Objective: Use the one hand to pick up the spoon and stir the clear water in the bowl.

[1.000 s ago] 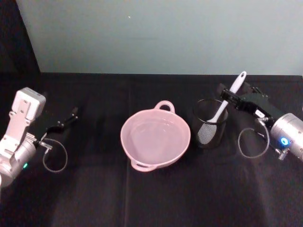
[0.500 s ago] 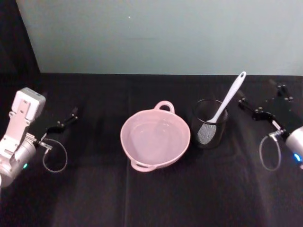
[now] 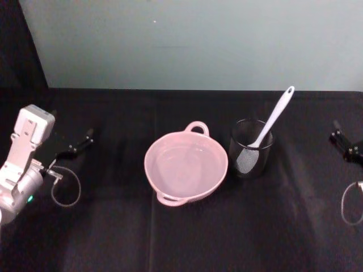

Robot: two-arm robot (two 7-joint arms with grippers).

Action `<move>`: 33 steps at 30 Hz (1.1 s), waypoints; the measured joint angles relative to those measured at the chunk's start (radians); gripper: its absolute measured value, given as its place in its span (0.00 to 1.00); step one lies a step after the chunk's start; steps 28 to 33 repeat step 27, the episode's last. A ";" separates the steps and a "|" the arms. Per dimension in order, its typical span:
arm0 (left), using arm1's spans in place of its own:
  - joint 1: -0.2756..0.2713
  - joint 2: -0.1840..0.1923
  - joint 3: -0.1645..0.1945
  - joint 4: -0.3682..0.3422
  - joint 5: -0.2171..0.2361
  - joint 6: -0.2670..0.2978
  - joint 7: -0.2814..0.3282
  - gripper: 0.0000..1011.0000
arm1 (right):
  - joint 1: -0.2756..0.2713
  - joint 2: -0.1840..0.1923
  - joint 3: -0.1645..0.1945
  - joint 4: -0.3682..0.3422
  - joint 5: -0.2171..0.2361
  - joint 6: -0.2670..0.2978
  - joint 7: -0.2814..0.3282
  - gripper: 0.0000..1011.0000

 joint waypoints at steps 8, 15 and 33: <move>0.000 0.000 0.000 0.000 0.000 0.000 0.000 1.00 | 0.005 -0.032 0.014 0.038 0.025 -0.012 0.021 0.99; 0.000 0.000 0.000 0.000 0.000 0.000 0.000 1.00 | 0.004 -0.028 0.012 0.034 0.024 -0.012 0.020 0.99; 0.000 0.000 0.000 0.000 0.000 0.000 0.000 1.00 | 0.003 -0.025 0.011 0.031 0.021 -0.012 0.020 0.99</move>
